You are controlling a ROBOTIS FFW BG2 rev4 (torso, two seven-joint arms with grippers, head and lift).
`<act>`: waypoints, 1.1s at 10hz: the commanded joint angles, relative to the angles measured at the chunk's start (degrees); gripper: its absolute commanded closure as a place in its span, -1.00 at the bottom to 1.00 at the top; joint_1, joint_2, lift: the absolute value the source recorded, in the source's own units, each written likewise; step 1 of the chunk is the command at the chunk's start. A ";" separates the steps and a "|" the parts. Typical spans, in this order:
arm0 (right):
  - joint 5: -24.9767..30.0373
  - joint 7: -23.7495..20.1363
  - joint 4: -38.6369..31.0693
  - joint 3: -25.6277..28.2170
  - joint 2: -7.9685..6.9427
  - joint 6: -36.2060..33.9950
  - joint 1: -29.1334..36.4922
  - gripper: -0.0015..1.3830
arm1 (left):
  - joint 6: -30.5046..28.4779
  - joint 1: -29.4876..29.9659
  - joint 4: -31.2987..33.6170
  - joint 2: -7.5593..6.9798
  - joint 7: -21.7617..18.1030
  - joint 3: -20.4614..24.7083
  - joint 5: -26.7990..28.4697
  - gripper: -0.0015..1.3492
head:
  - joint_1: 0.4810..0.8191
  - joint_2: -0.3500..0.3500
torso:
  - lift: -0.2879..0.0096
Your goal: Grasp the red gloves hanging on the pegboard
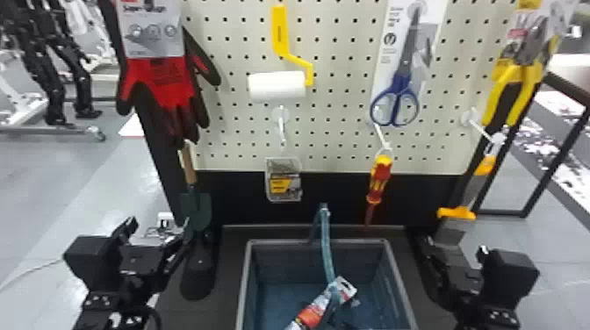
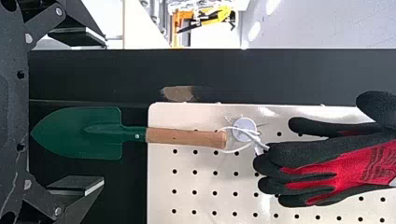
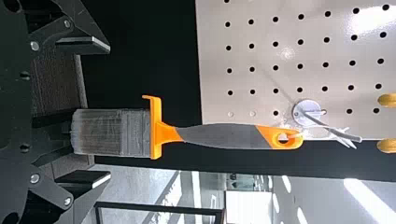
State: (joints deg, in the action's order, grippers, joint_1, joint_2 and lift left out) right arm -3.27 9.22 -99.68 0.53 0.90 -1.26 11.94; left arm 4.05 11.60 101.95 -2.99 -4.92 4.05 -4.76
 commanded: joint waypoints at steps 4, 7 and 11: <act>0.02 0.01 0.01 0.00 -0.02 0.03 0.01 -0.53 | 0.17 -0.09 0.00 0.00 0.00 0.00 0.10 -0.65 | -0.60 0.00 | 0.26; 0.02 0.01 0.01 0.00 -0.02 0.12 0.01 -0.53 | 0.43 -0.18 0.00 -0.09 0.00 -0.18 0.19 -0.65 | -0.60 0.00 | 0.26; -0.25 0.01 0.10 0.00 0.07 0.12 0.01 -0.53 | 1.13 -0.18 0.09 -0.09 0.00 -0.35 -0.25 -0.65 | -0.60 0.00 | 0.26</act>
State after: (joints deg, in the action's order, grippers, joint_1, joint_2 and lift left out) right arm -3.47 9.23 -99.58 0.53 0.94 -1.14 11.95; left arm 5.08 11.36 101.96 -3.07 -4.92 3.76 -4.92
